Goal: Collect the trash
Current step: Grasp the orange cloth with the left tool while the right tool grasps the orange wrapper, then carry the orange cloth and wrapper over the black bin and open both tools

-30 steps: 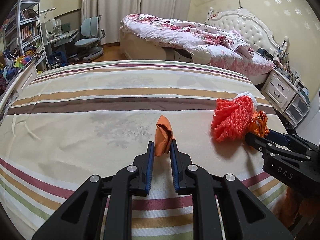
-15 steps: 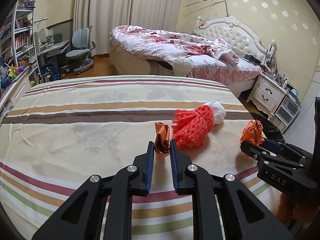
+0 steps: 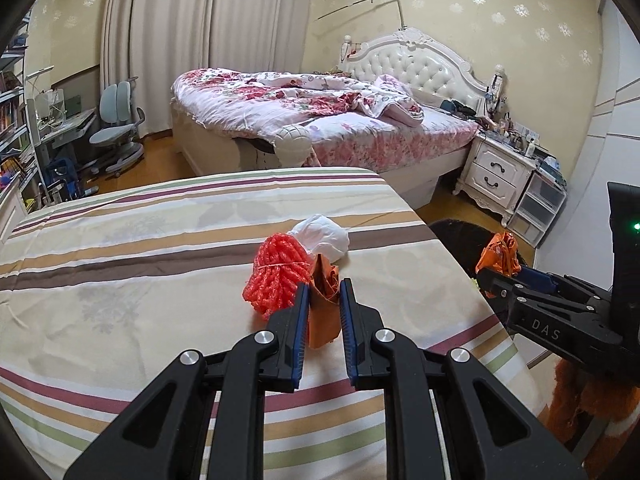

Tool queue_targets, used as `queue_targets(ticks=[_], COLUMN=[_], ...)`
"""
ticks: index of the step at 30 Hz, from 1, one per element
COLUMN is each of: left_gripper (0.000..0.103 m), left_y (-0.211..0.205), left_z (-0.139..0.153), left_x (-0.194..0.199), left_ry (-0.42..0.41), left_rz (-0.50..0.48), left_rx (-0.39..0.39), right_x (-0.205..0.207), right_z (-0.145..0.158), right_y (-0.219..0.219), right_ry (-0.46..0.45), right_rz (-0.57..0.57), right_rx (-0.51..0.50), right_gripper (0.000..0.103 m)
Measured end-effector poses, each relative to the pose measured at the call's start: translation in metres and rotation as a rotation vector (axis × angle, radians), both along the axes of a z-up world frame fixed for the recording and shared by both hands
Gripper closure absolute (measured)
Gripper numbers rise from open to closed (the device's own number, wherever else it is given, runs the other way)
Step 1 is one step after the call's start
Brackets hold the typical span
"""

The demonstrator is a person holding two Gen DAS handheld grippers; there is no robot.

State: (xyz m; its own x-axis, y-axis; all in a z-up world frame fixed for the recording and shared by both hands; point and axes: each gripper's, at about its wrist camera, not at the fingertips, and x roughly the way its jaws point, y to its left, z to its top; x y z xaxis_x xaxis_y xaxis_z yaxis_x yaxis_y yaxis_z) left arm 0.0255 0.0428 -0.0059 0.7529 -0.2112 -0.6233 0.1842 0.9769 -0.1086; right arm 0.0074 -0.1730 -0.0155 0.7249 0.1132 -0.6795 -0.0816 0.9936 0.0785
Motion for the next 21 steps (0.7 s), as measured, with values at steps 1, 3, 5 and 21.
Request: queue_targets(ticks=[1, 3, 5, 21], left_gripper=[0.086, 0.087, 0.087, 0.087], left_y=[-0.001, -0.004, -0.006, -0.034], left_z=[-0.001, -0.003, -0.003, 0.004], left_x=[0.0, 0.001, -0.001, 0.009], left_ry=[0.005, 0.01, 0.007, -0.014], left_rz=[-0.002, -0.005, -0.006, -0.058], left_rx=[0.0, 0.002, 0.004, -0.002], right_x=[0.0, 0.001, -0.001, -0.001], right_z=[-0.002, -0.004, -0.005, -0.004], right_y=[-0.002, -0.007, -0.009, -0.029], right_ry=[0.003, 0.007, 0.009, -0.012], right_rz=[0.0, -0.002, -0.007, -0.054], right_rx=[-0.001, -0.003, -0.002, 0.006], right_gripper=[0.053, 0.053, 0.053, 0.053])
